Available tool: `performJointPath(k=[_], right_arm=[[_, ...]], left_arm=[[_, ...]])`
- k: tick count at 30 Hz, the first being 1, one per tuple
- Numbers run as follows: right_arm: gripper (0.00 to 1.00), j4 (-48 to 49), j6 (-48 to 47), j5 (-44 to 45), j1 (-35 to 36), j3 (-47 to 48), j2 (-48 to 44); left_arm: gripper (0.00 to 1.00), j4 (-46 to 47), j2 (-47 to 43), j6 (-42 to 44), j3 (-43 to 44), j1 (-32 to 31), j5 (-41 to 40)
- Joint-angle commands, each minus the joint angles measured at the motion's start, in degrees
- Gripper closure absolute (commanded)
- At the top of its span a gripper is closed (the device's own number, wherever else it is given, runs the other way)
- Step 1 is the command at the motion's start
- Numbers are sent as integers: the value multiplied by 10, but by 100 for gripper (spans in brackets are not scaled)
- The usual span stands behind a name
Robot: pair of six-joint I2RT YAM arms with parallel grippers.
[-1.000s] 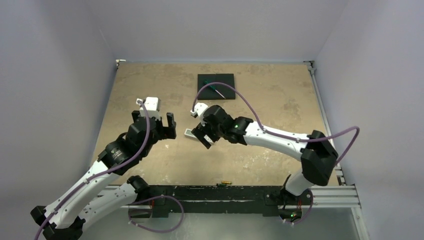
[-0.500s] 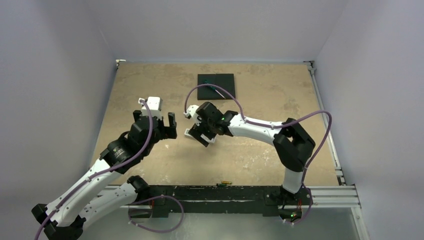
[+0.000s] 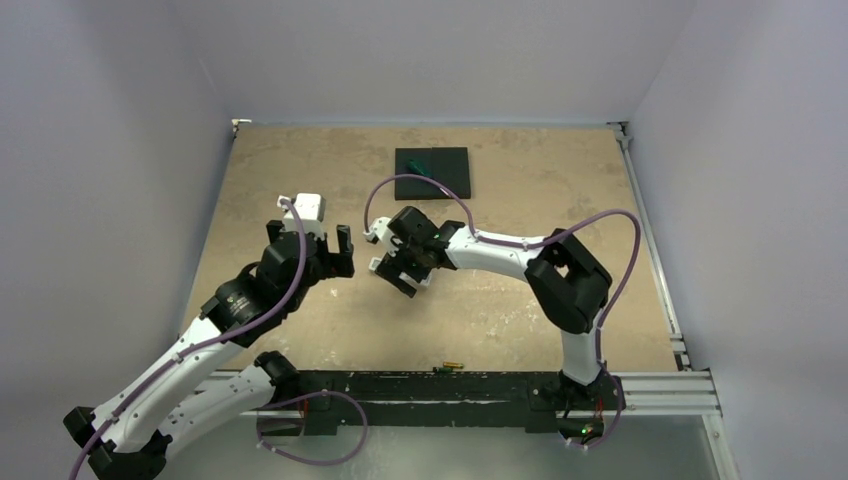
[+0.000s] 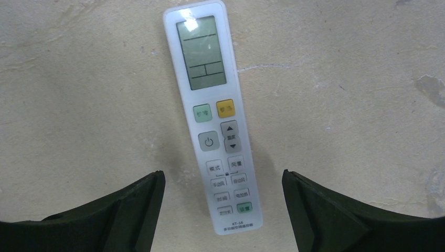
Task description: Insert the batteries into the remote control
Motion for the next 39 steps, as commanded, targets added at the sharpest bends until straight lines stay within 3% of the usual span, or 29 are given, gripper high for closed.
performJointPath(k=[1, 9, 22, 27, 38, 39], right_arm=[[9, 0, -11, -24, -12, 26, 5], [13, -8, -11, -26, -15, 32, 20], [34, -17, -8, -27, -15, 32, 30], [51, -20, -6, -22, -15, 27, 26], [100, -10, 14, -8, -14, -13, -28], [100, -8, 18, -8, -14, -20, -35]], left_arm=[[5, 9, -2, 2, -1, 4, -4], [5, 9, -2, 2, -1, 4, -3], [5, 9, -2, 2, -2, 5, -3], [5, 10, -3, 0, -3, 5, -4], [5, 9, -1, -3, -4, 4, -3], [5, 9, -2, -3, -4, 5, -1]])
